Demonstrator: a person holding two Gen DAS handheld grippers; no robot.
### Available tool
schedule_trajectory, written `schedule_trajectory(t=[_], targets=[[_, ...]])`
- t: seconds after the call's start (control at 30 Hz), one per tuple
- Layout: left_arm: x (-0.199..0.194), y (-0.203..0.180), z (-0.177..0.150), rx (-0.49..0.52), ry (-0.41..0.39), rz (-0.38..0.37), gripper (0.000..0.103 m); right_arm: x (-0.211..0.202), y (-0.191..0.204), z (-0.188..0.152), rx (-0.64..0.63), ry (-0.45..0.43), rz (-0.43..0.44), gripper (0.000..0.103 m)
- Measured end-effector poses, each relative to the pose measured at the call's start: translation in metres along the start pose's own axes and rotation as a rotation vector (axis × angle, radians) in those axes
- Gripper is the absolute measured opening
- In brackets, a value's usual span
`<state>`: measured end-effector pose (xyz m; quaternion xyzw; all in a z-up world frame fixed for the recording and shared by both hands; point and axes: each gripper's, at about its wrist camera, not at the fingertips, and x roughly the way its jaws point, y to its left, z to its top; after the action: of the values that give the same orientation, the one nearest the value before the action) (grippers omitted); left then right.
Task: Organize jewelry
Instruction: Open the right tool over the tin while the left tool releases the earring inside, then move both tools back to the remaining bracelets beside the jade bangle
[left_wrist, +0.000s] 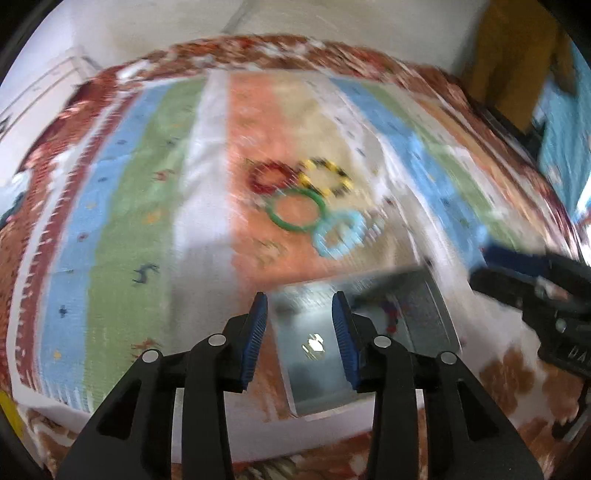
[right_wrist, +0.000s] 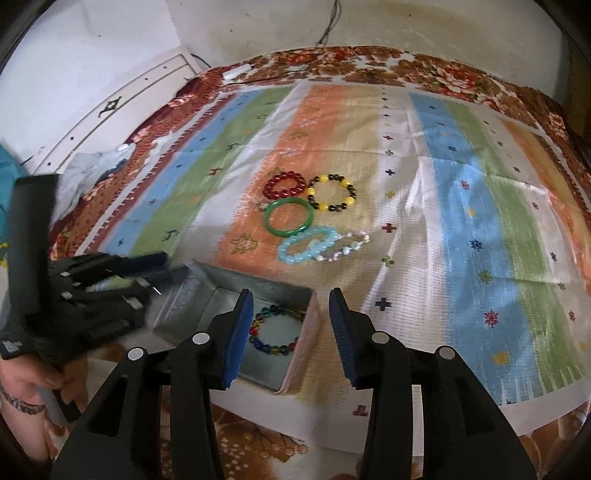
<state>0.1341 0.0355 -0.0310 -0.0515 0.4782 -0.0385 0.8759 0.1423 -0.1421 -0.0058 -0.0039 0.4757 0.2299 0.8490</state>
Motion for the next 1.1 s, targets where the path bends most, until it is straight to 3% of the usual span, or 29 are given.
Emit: schedule_trajectory(t=[0.13, 0.3, 0.57, 0.83, 1.1], targets=[[-0.011, 0.014, 0.013, -0.025, -0.087, 0.08, 0.042, 0.013, -0.014, 0.007, 0.055, 0.032, -0.002, 0.043], [0.002, 0.029, 0.025, -0.064, -0.044, 0.088, 0.042, 0.021, -0.022, 0.016, 0.076, 0.029, -0.01, 0.046], [0.003, 0.028, 0.036, -0.058, -0.084, 0.125, 0.044, 0.031, -0.025, 0.022, 0.056, 0.015, -0.037, 0.052], [0.015, 0.033, 0.043, -0.061, -0.047, 0.118, 0.055, 0.043, -0.034, 0.033, 0.089, 0.041, -0.023, 0.053], [0.028, 0.033, 0.057, -0.055, -0.022, 0.102, 0.055, 0.052, -0.037, 0.043, 0.077, 0.053, -0.037, 0.056]])
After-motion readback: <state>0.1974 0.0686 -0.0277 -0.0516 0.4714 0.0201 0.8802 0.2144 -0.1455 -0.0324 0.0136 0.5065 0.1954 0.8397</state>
